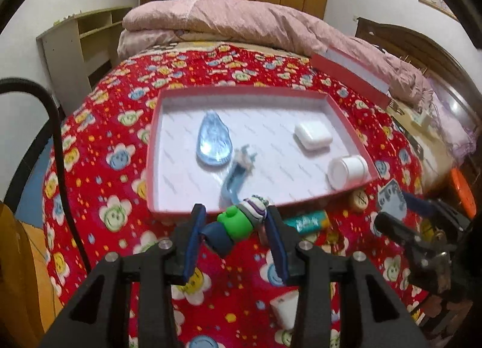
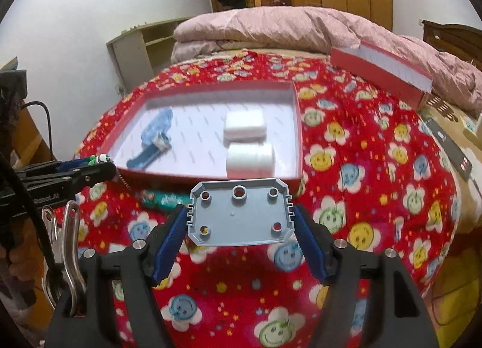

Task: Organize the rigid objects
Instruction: 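Carry grey plate and green figurine over the tray with both tools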

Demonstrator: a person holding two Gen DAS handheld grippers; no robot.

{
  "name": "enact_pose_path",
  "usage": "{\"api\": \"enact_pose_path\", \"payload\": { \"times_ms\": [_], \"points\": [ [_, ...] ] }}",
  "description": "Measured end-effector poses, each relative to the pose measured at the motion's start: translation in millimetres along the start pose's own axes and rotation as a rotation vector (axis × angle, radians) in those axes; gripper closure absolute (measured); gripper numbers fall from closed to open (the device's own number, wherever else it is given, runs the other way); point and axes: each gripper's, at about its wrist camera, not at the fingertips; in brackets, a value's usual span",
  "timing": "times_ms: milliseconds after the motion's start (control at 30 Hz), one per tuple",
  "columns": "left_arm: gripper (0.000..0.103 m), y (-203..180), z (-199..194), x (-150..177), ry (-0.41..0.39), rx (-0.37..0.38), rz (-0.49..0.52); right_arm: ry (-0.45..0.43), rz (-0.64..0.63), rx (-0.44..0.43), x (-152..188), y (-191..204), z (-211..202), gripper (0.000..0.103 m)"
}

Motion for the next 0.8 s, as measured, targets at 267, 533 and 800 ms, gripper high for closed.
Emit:
{"api": "enact_pose_path", "payload": {
  "times_ms": [267, 533, 800],
  "points": [
    [0.061, 17.7, 10.3, -20.2, -0.016, 0.004, -0.05, -0.021, -0.031, -0.01, -26.4, 11.6, 6.9, 0.032],
    [0.061, 29.5, 25.0, -45.0, -0.024, -0.025, -0.052, -0.013, -0.024, -0.033, -60.4, 18.6, 26.2, 0.032],
    [0.061, 35.9, 42.7, -65.7, -0.018, -0.045, -0.036, -0.001, -0.044, -0.041, -86.9, 26.3, 54.6, 0.032]
  ]
}}
Point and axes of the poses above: each gripper's, at about its wrist camera, not at the fingertips, and z roughly the way its jaws point, y to its left, x to its underside, and after that the axes turned 13 degrees about z, right-handed
